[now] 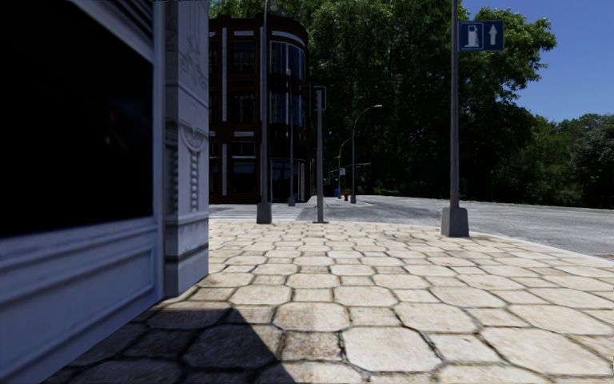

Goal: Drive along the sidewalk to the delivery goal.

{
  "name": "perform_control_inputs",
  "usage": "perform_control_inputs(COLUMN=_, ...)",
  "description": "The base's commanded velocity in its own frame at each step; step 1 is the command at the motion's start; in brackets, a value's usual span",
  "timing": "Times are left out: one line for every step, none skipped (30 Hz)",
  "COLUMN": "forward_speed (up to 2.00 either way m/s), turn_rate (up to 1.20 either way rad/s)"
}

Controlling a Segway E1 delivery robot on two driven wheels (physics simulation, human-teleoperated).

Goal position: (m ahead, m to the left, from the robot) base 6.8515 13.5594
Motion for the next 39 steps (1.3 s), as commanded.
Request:
perform_control_inputs(forward_speed=2.00, turn_rate=0.00)
perform_control_inputs(forward_speed=2.00, turn_rate=0.00)
perform_control_inputs(forward_speed=2.00, turn_rate=0.00)
perform_control_inputs(forward_speed=2.00, turn_rate=0.00)
perform_control_inputs(forward_speed=2.00, turn_rate=0.00)
perform_control_inputs(forward_speed=2.00, turn_rate=0.00)
perform_control_inputs(forward_speed=2.00, turn_rate=0.00)
perform_control_inputs(forward_speed=2.00, turn_rate=0.00)
perform_control_inputs(forward_speed=2.00, turn_rate=0.00)
perform_control_inputs(forward_speed=2.00, turn_rate=0.00)
perform_control_inputs(forward_speed=2.00, turn_rate=0.00)
perform_control_inputs(forward_speed=2.00, turn_rate=0.00)
perform_control_inputs(forward_speed=2.00, turn_rate=0.00)
perform_control_inputs(forward_speed=2.00, turn_rate=0.00)
perform_control_inputs(forward_speed=2.00, turn_rate=0.00)
perform_control_inputs(forward_speed=2.00, turn_rate=0.00)
perform_control_inputs(forward_speed=2.00, turn_rate=0.00)
perform_control_inputs(forward_speed=2.00, turn_rate=0.00)
perform_control_inputs(forward_speed=2.00, turn_rate=0.00)
perform_control_inputs(forward_speed=2.00, turn_rate=0.00)
perform_control_inputs(forward_speed=2.00, turn_rate=0.00)
perform_control_inputs(forward_speed=2.00, turn_rate=0.00)
perform_control_inputs(forward_speed=2.00, turn_rate=0.00)
perform_control_inputs(forward_speed=2.00, turn_rate=0.00)
perform_control_inputs(forward_speed=2.00, turn_rate=0.00)
perform_control_inputs(forward_speed=2.00, turn_rate=0.00)
perform_control_inputs(forward_speed=2.00, turn_rate=0.00)
perform_control_inputs(forward_speed=2.00, turn_rate=0.01)
perform_control_inputs(forward_speed=2.00, turn_rate=0.01)
perform_control_inputs(forward_speed=1.53, turn_rate=0.57)
perform_control_inputs(forward_speed=1.48, turn_rate=0.59)
perform_control_inputs(forward_speed=1.48, turn_rate=0.59)
perform_control_inputs(forward_speed=1.46, turn_rate=0.60)
perform_control_inputs(forward_speed=1.45, turn_rate=0.60)
perform_control_inputs(forward_speed=1.45, turn_rate=0.60)
perform_control_inputs(forward_speed=1.45, turn_rate=0.60)
perform_control_inputs(forward_speed=1.45, turn_rate=0.60)
perform_control_inputs(forward_speed=1.45, turn_rate=0.60)
perform_control_inputs(forward_speed=1.45, turn_rate=0.60)
